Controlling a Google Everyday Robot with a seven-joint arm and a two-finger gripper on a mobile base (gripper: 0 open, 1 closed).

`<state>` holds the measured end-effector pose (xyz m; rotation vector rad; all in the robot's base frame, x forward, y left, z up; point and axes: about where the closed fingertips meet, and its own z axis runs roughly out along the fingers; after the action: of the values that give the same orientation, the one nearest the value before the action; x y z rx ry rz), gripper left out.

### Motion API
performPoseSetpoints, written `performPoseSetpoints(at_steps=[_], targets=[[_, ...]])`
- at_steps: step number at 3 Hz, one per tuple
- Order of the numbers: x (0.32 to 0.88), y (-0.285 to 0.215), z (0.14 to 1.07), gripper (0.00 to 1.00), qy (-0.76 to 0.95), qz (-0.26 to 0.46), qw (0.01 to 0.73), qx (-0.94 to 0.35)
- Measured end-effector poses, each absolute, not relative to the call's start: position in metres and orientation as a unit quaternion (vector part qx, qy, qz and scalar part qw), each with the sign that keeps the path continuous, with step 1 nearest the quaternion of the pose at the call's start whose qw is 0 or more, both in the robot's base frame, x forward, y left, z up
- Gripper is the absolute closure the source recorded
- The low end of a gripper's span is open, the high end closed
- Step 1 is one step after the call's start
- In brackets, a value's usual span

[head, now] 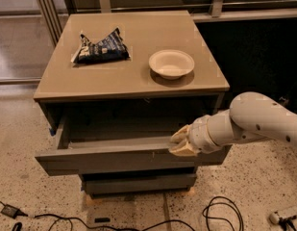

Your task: Open top drawer

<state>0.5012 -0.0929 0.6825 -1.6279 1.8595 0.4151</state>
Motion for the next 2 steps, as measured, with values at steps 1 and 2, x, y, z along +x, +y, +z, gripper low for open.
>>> performPoseSetpoints(at_steps=[1, 2], targets=[[0.5012, -0.0928, 0.6825, 0.58, 0.705, 0.157, 0.312, -0.617], [0.5012, -0.0928, 0.6825, 0.35, 0.705, 0.157, 0.312, -0.617]])
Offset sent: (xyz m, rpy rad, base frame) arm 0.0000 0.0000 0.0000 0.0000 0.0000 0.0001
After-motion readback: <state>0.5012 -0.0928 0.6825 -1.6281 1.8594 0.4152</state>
